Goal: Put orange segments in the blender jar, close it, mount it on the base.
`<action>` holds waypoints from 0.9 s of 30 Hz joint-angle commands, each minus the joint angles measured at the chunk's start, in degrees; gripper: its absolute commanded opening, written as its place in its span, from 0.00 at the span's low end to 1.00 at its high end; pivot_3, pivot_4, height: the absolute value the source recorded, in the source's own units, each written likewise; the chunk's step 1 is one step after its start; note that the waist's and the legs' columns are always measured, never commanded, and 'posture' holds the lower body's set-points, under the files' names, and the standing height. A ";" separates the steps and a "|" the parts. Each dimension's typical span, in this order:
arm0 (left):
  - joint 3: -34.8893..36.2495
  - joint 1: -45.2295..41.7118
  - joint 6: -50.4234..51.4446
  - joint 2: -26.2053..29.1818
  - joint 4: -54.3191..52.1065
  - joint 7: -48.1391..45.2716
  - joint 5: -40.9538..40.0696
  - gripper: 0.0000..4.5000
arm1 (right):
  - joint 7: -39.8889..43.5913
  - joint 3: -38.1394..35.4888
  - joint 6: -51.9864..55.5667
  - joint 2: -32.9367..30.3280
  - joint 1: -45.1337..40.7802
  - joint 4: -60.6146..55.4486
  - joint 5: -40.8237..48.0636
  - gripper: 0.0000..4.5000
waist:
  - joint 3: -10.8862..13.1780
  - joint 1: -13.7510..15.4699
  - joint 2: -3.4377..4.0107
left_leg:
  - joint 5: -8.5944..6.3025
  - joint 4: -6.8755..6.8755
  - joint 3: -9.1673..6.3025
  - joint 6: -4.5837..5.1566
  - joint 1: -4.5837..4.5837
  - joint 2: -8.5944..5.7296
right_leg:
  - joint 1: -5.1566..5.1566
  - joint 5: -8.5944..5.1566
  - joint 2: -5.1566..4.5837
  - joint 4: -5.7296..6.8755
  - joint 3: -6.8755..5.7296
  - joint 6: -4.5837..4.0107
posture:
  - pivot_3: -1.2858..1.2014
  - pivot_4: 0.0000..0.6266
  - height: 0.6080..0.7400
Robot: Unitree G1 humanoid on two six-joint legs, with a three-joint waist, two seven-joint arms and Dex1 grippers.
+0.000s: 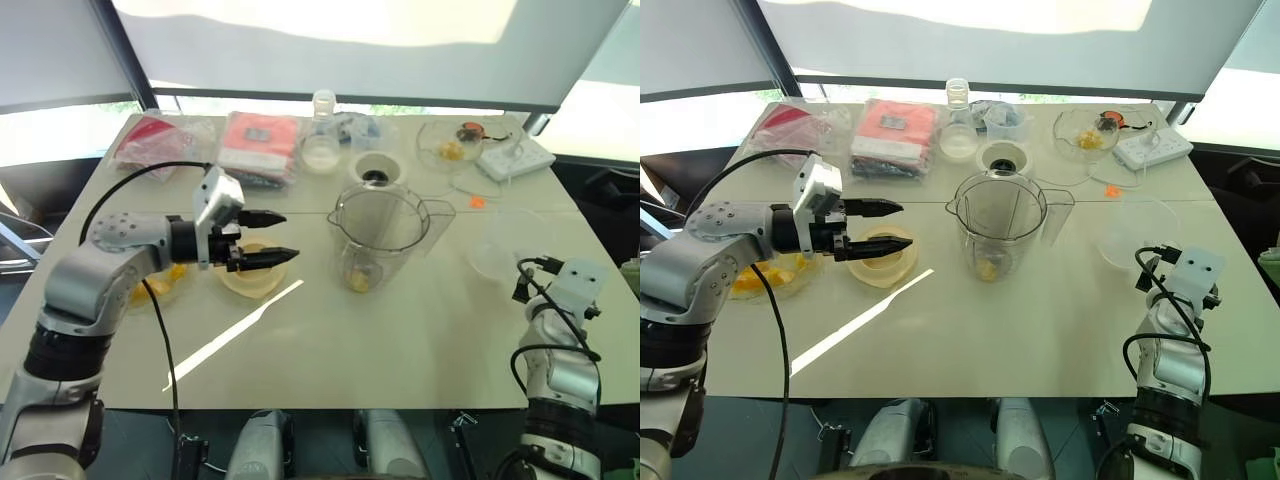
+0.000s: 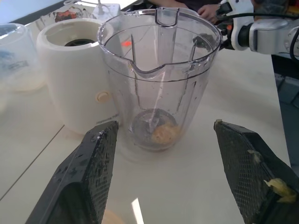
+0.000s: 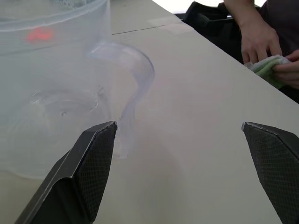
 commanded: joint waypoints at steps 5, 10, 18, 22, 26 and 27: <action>0.23 -1.74 -5.40 3.51 5.64 -2.58 5.22 0.75 | 6.97 -1.31 5.55 -1.24 11.74 -25.17 3.27 0.99 | -0.01 0.14 -0.01 | 0.00 0.00 -0.02 0.00 0.01 0.02 | 0.00 -0.01 0.01 0.01 -0.01 0.00 | 0.52 0.24 1.00; -4.83 -4.80 -14.78 6.12 15.42 -7.22 14.39 0.75 | 14.00 -6.01 10.79 -2.68 20.17 -37.52 9.68 0.99 | -0.02 0.42 -0.03 | 0.00 0.00 0.01 0.00 0.01 0.02 | 0.01 -0.02 0.00 -0.02 -0.02 -0.02 | 0.52 0.24 1.00; -15.31 -18.91 -38.27 2.67 44.90 -16.47 29.87 0.75 | 46.19 -24.17 13.88 -16.75 39.41 -40.68 34.85 0.99 | -0.03 0.69 -0.16 | -0.02 0.00 0.02 0.03 -0.01 -0.03 | 0.10 -0.03 -0.01 -0.19 -0.05 -0.02 | 0.52 0.24 1.00; -17.27 -26.14 -45.90 -1.29 59.38 -20.09 33.56 0.75 | 50.21 -27.97 19.34 -21.15 44.70 -42.21 43.24 0.99 | -0.05 0.51 -0.48 | -0.02 0.00 -0.02 0.03 0.00 -0.01 | 0.11 -0.02 -0.02 -0.20 -0.07 -0.04 | 0.52 0.24 1.00; -18.20 -34.20 -49.60 -7.10 75.25 -21.55 36.92 0.75 | 49.80 -28.14 21.73 -21.81 48.62 -47.78 49.08 0.99 | 0.01 0.75 -0.65 | -0.03 0.00 -0.08 0.04 -0.05 0.01 | 0.08 -0.03 -0.02 -0.19 -0.13 -0.04 | 0.52 0.24 1.00; -18.34 -35.34 -50.41 -7.73 77.64 -21.19 38.00 0.75 | 48.42 -28.01 21.97 -21.50 48.75 -49.06 50.66 0.99 | 0.03 0.63 -0.69 | -0.03 0.00 -0.10 0.04 -0.06 0.01 | 0.08 -0.03 -0.02 -0.20 -0.15 -0.04 | 0.52 0.24 1.00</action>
